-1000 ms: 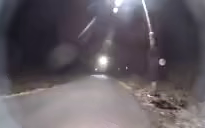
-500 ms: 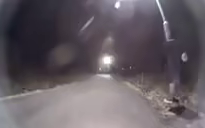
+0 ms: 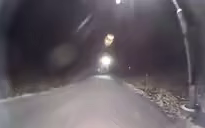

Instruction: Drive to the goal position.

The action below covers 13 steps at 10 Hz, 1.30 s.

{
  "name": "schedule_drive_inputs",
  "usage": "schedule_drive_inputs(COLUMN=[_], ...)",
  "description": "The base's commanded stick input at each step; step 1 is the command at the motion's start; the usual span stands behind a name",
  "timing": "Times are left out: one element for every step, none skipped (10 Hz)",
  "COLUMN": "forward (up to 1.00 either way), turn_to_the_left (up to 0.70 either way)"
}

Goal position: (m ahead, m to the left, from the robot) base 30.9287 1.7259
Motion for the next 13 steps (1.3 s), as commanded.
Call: schedule_drive_inputs(forward=[1.00,1.00,1.00,1.00,1.00,1.00,1.00,1.00,1.00,1.00,1.00,1.00,1.00], turn_to_the_left=[0.00,0.00,0.00,0.00,0.00,0.00,0.00,0.00,0.00,0.00,0.00,0.00,0.00])
